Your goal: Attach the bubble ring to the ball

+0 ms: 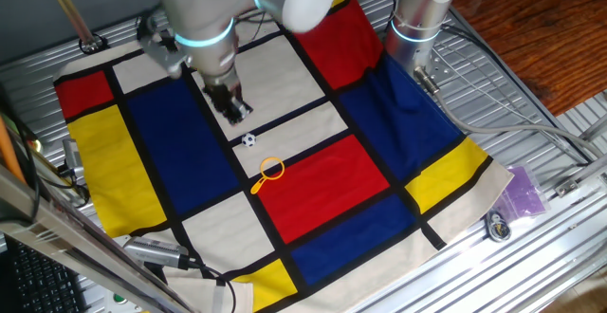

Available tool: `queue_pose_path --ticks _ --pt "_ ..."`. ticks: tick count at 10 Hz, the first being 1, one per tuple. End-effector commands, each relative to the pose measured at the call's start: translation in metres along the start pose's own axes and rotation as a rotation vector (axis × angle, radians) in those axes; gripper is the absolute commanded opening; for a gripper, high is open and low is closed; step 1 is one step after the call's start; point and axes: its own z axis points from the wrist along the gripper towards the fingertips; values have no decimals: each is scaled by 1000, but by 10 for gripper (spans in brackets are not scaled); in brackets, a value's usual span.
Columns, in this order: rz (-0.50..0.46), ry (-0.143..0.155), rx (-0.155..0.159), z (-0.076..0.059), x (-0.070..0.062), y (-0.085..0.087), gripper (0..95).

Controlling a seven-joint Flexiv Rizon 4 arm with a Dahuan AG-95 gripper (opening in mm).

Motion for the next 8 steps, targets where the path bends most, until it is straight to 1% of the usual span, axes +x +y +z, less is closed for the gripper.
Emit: queue_pose_path --ticks 1,3,6,7,8 --pt "-23 17 -6 12 -17 9 0" --pt "-25 23 -5 16 -23 18 0" --pt "-29 21 -6 20 -24 35 0" --pt "-26 25 -6 21 -25 37 0" --pt "-31 22 -9 25 -26 39 0"
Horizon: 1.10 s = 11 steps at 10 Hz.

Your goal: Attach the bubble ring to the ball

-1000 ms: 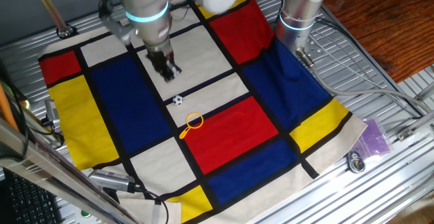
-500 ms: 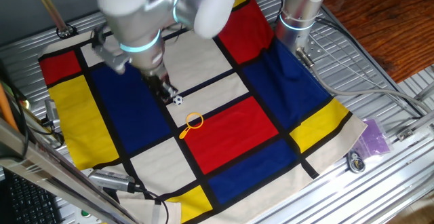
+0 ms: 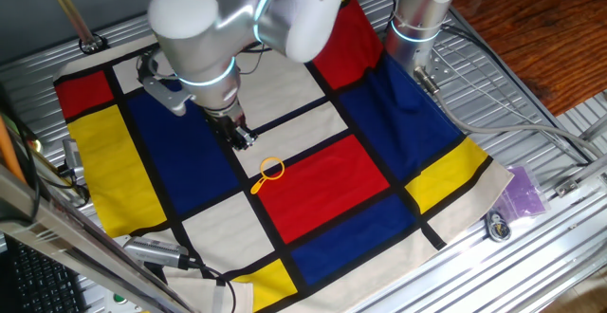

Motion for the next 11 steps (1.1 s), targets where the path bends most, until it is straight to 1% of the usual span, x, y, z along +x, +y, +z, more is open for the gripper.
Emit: queue_pose_path --ticks 1,2,5,8,11 --pt "-7 -1 -4 6 -6 1 0" --pt "-7 0 -4 7 -8 2 0" --pt "3 7 3 1 -22 8 0" --pt "6 9 7 1 -22 8 0" --pt "-2 6 2 1 -22 8 0"
